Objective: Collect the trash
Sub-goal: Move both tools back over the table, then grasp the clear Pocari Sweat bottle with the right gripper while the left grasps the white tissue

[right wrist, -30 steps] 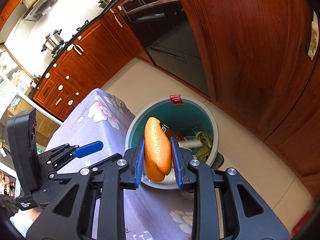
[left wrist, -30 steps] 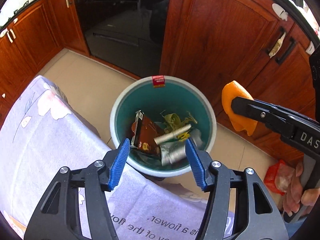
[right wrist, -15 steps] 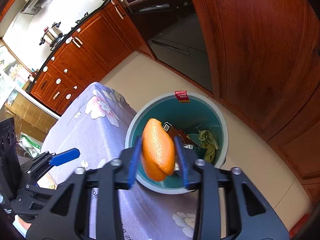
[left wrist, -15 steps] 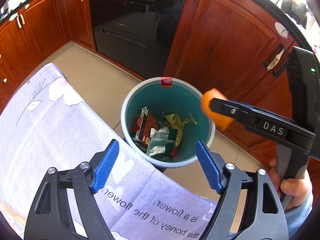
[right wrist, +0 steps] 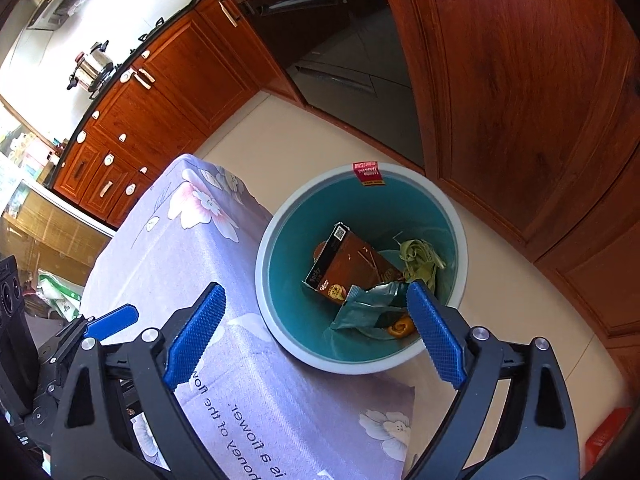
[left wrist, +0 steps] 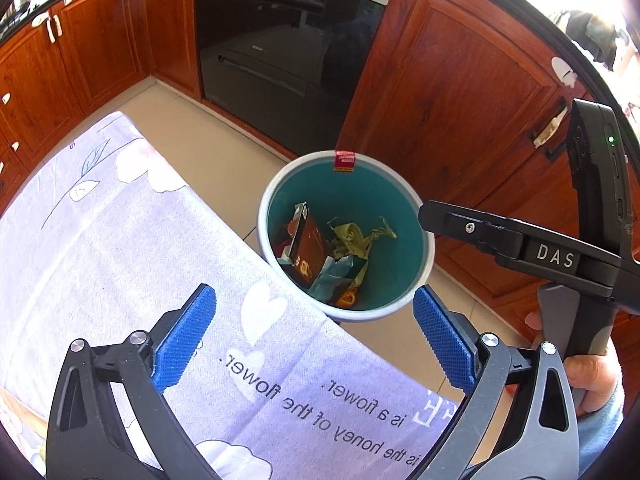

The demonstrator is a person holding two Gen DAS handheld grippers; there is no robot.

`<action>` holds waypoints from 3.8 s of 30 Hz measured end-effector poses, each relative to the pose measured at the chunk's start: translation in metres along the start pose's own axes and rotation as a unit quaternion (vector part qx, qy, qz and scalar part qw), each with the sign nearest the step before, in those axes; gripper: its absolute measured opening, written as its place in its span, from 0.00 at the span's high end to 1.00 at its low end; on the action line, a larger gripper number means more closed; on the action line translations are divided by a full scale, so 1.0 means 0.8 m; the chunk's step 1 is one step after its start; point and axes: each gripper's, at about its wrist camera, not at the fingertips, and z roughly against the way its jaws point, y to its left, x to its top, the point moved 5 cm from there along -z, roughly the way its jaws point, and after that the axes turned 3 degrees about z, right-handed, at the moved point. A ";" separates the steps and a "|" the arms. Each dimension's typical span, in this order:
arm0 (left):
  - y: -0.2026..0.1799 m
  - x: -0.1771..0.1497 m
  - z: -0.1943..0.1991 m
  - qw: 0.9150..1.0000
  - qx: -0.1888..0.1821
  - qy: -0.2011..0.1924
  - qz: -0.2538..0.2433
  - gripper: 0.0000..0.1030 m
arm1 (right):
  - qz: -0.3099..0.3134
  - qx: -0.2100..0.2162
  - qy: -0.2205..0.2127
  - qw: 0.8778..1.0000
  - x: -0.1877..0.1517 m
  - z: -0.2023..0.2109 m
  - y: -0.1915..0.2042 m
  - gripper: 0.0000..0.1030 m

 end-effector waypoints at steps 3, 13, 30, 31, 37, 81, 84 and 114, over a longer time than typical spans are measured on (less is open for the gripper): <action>0.003 -0.004 0.003 1.000 -0.001 -0.004 0.002 0.04 | 0.006 -0.004 0.003 1.000 -0.002 0.000 0.007 0.14; 0.012 -0.019 0.028 1.000 -0.007 -0.021 0.009 0.04 | 0.024 -0.010 0.004 1.000 -0.013 0.010 0.034 0.10; 0.093 -0.117 0.124 0.996 0.039 -0.051 0.057 0.04 | 0.106 0.025 0.025 0.994 -0.067 0.028 0.152 0.10; 0.102 -0.126 0.132 0.996 0.046 -0.054 0.061 0.04 | 0.115 0.028 0.026 0.993 -0.073 0.029 0.164 0.10; 0.157 -0.184 0.177 0.991 0.085 -0.063 0.078 0.04 | 0.170 0.040 0.040 0.984 -0.109 0.031 0.232 0.10; 0.307 -0.345 0.209 0.993 0.105 -0.048 0.020 0.04 | 0.382 0.014 0.129 0.915 -0.265 -0.071 0.424 0.12; 0.302 -0.343 0.211 0.994 0.089 -0.053 0.031 0.04 | 0.378 0.011 0.132 0.916 -0.264 -0.075 0.415 0.12; 0.174 -0.325 0.206 0.997 -0.036 -0.059 0.034 0.09 | 0.273 0.146 0.153 0.938 -0.242 -0.023 0.407 0.12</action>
